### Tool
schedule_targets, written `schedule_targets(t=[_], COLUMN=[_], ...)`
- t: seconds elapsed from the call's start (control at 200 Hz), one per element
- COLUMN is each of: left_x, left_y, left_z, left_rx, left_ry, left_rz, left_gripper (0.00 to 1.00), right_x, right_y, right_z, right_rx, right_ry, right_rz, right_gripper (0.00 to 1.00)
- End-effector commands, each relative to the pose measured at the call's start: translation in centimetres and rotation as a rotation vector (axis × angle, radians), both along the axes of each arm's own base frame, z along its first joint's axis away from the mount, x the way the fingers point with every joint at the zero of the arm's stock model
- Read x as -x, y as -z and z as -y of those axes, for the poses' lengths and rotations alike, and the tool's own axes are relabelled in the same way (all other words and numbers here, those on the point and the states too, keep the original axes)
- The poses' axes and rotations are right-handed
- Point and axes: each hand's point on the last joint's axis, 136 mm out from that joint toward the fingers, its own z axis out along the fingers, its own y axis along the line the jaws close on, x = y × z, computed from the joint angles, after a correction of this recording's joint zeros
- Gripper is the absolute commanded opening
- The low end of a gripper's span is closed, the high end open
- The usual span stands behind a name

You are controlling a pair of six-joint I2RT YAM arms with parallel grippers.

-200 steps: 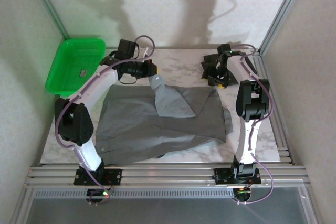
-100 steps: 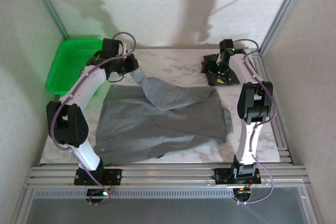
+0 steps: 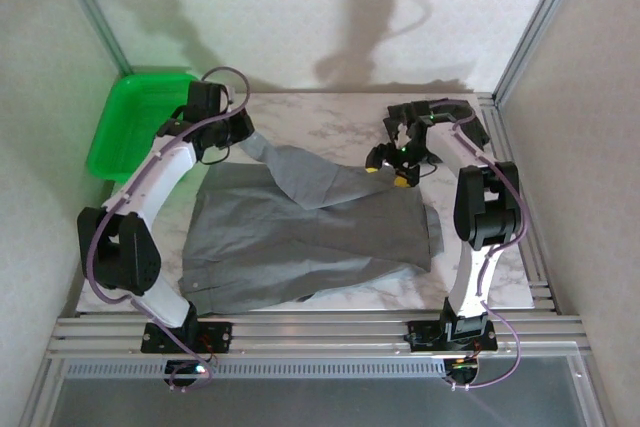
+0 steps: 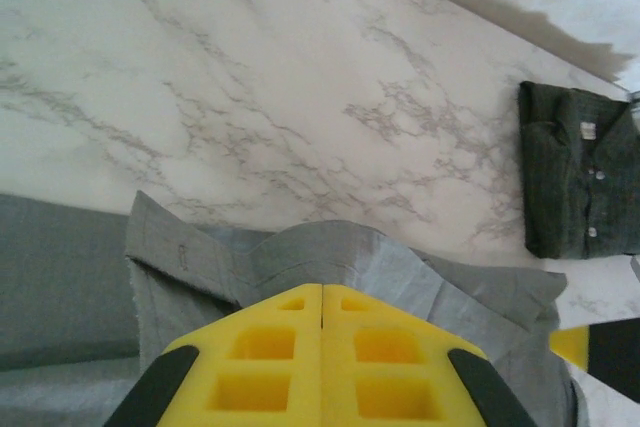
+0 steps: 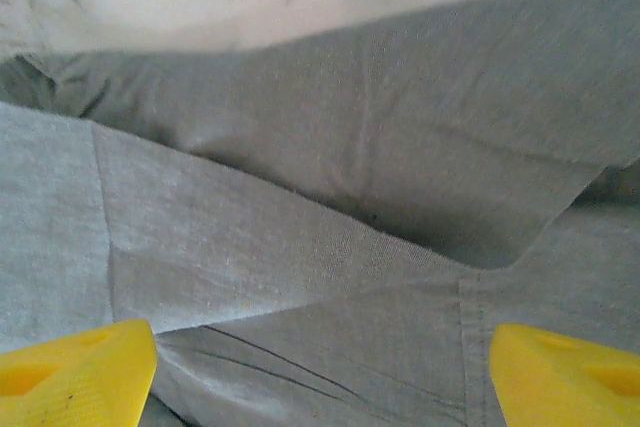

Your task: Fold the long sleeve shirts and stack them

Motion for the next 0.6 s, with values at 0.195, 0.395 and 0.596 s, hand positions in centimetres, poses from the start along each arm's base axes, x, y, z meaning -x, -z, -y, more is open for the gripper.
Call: schedule_targets(t=[0.195,0.395,0.596], left_x=[1.6,2.6,2.5], left_y=[0.0,1.9,2.2], left_z=[-2.5,-3.7,-2.1], left_rx=[-0.076,-0.179,-0.235], left_ry=[-0.121,-0.18,-0.107], left_rz=[-0.015,-0.091,-0.048], left_gripper=[0.0,0.0,0.0], right_x=[-0.6,-0.5,-1.2], right_y=[-0.3,0.7,2.0], right_z=[-4.1,-5.9,-6.3], right_rx=[-0.114,-0.143,-0.133], right_ry=[-0.05,-0.077,-0.074], right_rz=[0.0,-0.043,-0.069], right_gripper=[0.73,0.56,0.53])
